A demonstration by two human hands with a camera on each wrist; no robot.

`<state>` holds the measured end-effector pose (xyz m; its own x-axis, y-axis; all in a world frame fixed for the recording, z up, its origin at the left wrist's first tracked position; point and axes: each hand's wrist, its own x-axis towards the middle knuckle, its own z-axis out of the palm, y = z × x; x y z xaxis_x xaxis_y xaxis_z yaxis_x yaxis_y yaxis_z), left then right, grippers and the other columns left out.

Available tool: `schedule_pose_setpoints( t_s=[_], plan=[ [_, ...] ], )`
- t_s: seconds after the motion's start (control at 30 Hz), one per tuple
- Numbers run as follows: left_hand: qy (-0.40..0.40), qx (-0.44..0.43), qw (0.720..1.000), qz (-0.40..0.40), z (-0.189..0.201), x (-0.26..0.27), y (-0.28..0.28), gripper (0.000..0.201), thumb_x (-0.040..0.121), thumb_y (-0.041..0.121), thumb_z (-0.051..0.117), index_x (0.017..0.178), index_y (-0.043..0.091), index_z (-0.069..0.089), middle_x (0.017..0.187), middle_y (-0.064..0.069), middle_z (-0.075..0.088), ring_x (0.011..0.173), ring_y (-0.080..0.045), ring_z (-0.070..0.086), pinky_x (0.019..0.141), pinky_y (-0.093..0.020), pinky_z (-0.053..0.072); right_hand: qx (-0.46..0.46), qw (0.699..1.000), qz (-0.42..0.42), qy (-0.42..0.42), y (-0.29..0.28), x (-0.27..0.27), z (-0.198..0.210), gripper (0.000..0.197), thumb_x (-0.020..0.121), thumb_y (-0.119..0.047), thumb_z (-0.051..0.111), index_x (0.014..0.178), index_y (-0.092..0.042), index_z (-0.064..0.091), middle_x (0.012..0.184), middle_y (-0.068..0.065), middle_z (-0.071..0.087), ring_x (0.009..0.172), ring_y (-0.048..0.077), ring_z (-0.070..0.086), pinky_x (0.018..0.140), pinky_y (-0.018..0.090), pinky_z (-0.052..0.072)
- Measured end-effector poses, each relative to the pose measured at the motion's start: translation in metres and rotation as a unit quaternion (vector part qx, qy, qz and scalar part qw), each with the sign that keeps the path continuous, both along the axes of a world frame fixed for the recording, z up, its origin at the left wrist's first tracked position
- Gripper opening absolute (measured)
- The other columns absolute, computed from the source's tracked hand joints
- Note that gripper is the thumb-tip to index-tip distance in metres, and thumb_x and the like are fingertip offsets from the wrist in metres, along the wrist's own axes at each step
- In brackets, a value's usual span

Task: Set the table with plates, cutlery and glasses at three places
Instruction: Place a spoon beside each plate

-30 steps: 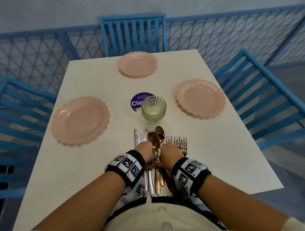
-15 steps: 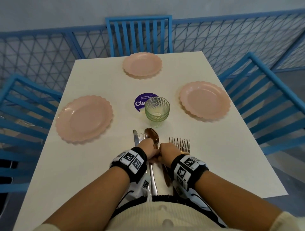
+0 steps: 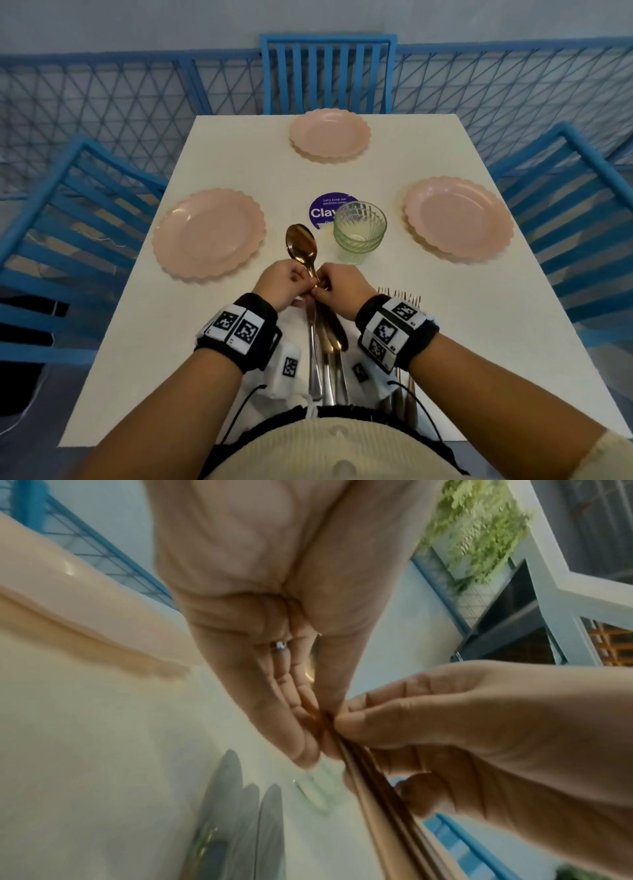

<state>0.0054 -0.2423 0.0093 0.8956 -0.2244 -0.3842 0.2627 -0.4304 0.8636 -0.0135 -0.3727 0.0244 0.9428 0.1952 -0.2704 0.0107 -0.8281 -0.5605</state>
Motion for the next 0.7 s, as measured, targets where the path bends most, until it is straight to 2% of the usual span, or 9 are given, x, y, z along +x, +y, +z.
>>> schedule_pose_setpoints(
  t_s=[0.17,0.27,0.4,0.47,0.5,0.53,0.6,0.63,0.7],
  plan=[
    [0.038,-0.109,0.986,0.120,0.005,-0.002,0.025,0.011,0.094,0.008,0.050,0.084,0.012,0.048,0.075,-0.002,0.055,0.067,-0.013,0.059,0.047,-0.015,0.054,0.043,0.999,-0.024,-0.010,0.032,0.015,0.002,0.027,0.089,-0.022,0.056,0.109,-0.005,0.060,0.104,0.012,0.065,0.086,0.021,0.055,0.070,0.023,0.035],
    [0.059,-0.141,0.978,0.141,0.003,-0.002,0.042,0.001,0.095,0.008,0.048,0.094,0.007,0.049,0.078,-0.004,0.058,0.069,-0.015,0.061,0.051,-0.017,0.057,0.056,0.998,-0.025,0.001,0.047,0.018,0.000,0.025,0.089,-0.021,0.057,0.107,-0.005,0.061,0.088,0.005,0.059,0.080,0.013,0.049,0.070,0.020,0.036],
    [0.071,-0.137,0.977,0.149,-0.002,0.002,0.064,0.010,0.095,0.006,0.047,0.086,0.009,0.051,0.077,-0.006,0.061,0.068,-0.015,0.063,0.052,-0.020,0.058,0.077,0.996,-0.047,0.019,0.064,0.020,-0.004,0.018,0.088,-0.023,0.059,0.099,-0.009,0.061,0.068,-0.008,0.055,0.058,0.005,0.053,0.051,0.004,0.040],
    [0.055,-0.108,0.984,0.131,-0.004,0.006,0.074,0.018,0.095,0.004,0.046,0.079,0.012,0.048,0.073,-0.008,0.060,0.061,-0.015,0.062,0.051,-0.021,0.056,0.099,0.993,-0.052,0.029,0.072,0.020,-0.006,0.014,0.088,-0.020,0.061,0.097,-0.009,0.061,0.081,0.002,0.068,0.070,0.015,0.067,0.066,0.018,0.055],
    [0.037,-0.080,0.989,0.118,-0.006,0.009,0.080,0.021,0.095,0.002,0.046,0.077,0.013,0.047,0.071,-0.008,0.058,0.057,-0.015,0.061,0.053,-0.023,0.055,0.102,0.993,-0.058,0.032,0.074,0.020,-0.006,0.012,0.087,-0.018,0.061,0.097,-0.010,0.061,0.090,0.007,0.071,0.078,0.019,0.069,0.071,0.024,0.057],
    [0.013,-0.040,0.994,0.105,-0.008,0.012,0.086,0.021,0.094,0.001,0.045,0.077,0.014,0.047,0.069,-0.008,0.056,0.054,-0.015,0.059,0.057,-0.027,0.053,0.101,0.992,-0.068,0.031,0.075,0.020,-0.007,0.013,0.087,-0.017,0.061,0.099,-0.010,0.061,0.096,0.008,0.071,0.078,0.018,0.069,0.069,0.019,0.055],
    [-0.035,0.066,0.995,0.068,-0.011,0.018,0.103,0.015,0.093,0.001,0.047,0.081,0.011,0.050,0.068,-0.007,0.054,0.055,-0.019,0.055,0.064,-0.030,0.049,0.116,0.988,-0.093,0.031,0.073,0.020,-0.009,0.017,0.088,-0.014,0.060,0.104,-0.009,0.061,0.094,0.006,0.070,0.061,0.006,0.062,0.048,0.001,0.044],
    [-0.054,0.123,0.990,0.038,-0.012,0.021,0.112,0.014,0.092,0.002,0.048,0.082,0.012,0.051,0.070,-0.007,0.055,0.059,-0.021,0.054,0.066,-0.030,0.049,0.133,0.984,-0.109,0.035,0.071,0.020,-0.010,0.018,0.088,-0.012,0.059,0.105,-0.007,0.060,0.090,0.005,0.068,0.055,0.001,0.057,0.041,0.000,0.040],
    [-0.068,0.218,0.972,-0.046,-0.017,0.025,0.126,0.016,0.090,0.003,0.051,0.080,0.014,0.055,0.078,-0.007,0.057,0.071,-0.021,0.054,0.071,-0.028,0.045,0.165,0.976,-0.138,0.044,0.067,0.020,-0.013,0.019,0.088,-0.009,0.059,0.107,-0.004,0.060,0.081,0.002,0.062,0.054,0.001,0.055,0.038,0.001,0.040]
  ],
)
